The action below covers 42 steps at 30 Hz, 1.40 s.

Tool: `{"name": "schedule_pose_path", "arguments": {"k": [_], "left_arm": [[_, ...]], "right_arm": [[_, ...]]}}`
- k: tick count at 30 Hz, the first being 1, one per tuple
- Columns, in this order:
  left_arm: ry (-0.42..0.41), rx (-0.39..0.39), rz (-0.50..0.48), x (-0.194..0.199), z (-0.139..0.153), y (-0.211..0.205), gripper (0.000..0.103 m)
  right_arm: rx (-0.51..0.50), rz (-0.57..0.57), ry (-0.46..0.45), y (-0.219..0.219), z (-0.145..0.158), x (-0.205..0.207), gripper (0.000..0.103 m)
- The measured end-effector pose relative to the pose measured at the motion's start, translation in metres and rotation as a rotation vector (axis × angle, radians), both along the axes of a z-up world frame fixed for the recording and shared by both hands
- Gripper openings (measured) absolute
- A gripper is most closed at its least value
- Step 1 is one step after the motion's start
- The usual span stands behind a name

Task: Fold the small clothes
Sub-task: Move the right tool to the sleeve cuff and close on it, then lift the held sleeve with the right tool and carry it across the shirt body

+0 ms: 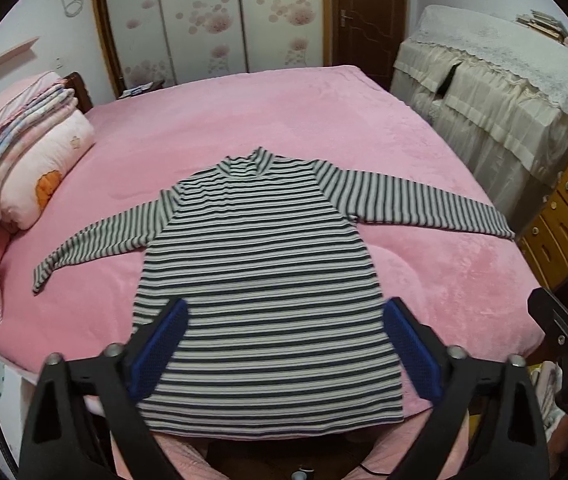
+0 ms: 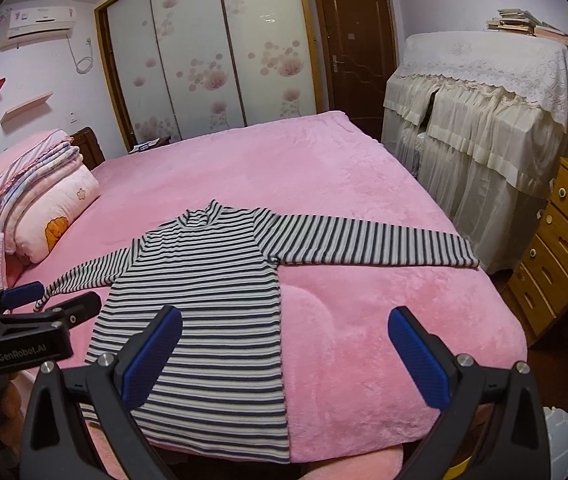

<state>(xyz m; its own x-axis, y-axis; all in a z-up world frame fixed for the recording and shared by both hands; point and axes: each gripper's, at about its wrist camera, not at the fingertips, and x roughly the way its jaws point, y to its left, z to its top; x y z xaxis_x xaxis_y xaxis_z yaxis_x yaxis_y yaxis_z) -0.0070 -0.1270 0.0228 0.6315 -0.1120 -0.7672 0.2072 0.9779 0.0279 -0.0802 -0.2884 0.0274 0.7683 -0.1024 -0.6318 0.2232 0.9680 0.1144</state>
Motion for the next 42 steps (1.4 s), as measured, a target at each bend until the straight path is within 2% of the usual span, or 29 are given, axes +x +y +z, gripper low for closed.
{"name": "schedule_pose_path", "arguments": {"k": [6, 8, 10, 13, 16, 19, 22, 26, 29, 32, 36, 38, 40, 42], "left_arm": [[-0.009, -0.091, -0.067, 0.012, -0.001, -0.016, 0.091], [-0.035, -0.16, -0.104, 0.019, 0.0, -0.021, 0.091], [-0.025, -0.198, -0.115, 0.031, 0.002, -0.028, 0.091], [-0.027, -0.201, -0.122, 0.054, 0.005, -0.044, 0.091], [-0.092, -0.157, -0.148, 0.072, 0.009, -0.069, 0.091], [-0.164, -0.109, -0.191, 0.091, 0.01, -0.102, 0.091], [-0.186, -0.094, -0.241, 0.117, 0.004, -0.138, 0.091], [-0.181, -0.076, -0.299, 0.151, -0.022, -0.189, 0.091], [-0.138, -0.066, -0.297, 0.181, -0.053, -0.225, 0.091], [-0.088, -0.075, -0.289, 0.201, -0.084, -0.248, 0.091], [-0.045, -0.048, -0.268, 0.223, -0.125, -0.274, 0.091], [-0.021, -0.029, -0.259, 0.235, -0.148, -0.287, 0.091], [0.005, -0.015, -0.252, 0.242, -0.165, -0.295, 0.091], [0.021, -0.011, -0.246, 0.249, -0.18, -0.302, 0.091]], "right_arm": [[-0.036, -0.078, -0.004, -0.025, -0.004, 0.001, 0.103], [-0.05, -0.117, 0.002, -0.039, -0.008, 0.002, 0.103], [-0.061, -0.161, 0.005, -0.058, -0.011, 0.005, 0.103], [-0.076, -0.231, -0.001, -0.089, -0.016, 0.009, 0.103], [-0.081, -0.295, -0.013, -0.123, -0.022, 0.017, 0.102], [-0.042, -0.343, -0.012, -0.159, -0.03, 0.032, 0.095], [0.024, -0.396, 0.0, -0.197, -0.042, 0.05, 0.09], [0.11, -0.459, 0.026, -0.244, -0.066, 0.073, 0.089], [0.154, -0.51, 0.065, -0.275, -0.091, 0.086, 0.089], [0.209, -0.543, 0.105, -0.3, -0.116, 0.096, 0.089], [0.3, -0.572, 0.125, -0.331, -0.15, 0.104, 0.089], [0.361, -0.594, 0.132, -0.347, -0.169, 0.107, 0.086], [0.433, -0.6, 0.143, -0.362, -0.189, 0.111, 0.077], [0.496, -0.61, 0.155, -0.374, -0.206, 0.115, 0.074]]}}
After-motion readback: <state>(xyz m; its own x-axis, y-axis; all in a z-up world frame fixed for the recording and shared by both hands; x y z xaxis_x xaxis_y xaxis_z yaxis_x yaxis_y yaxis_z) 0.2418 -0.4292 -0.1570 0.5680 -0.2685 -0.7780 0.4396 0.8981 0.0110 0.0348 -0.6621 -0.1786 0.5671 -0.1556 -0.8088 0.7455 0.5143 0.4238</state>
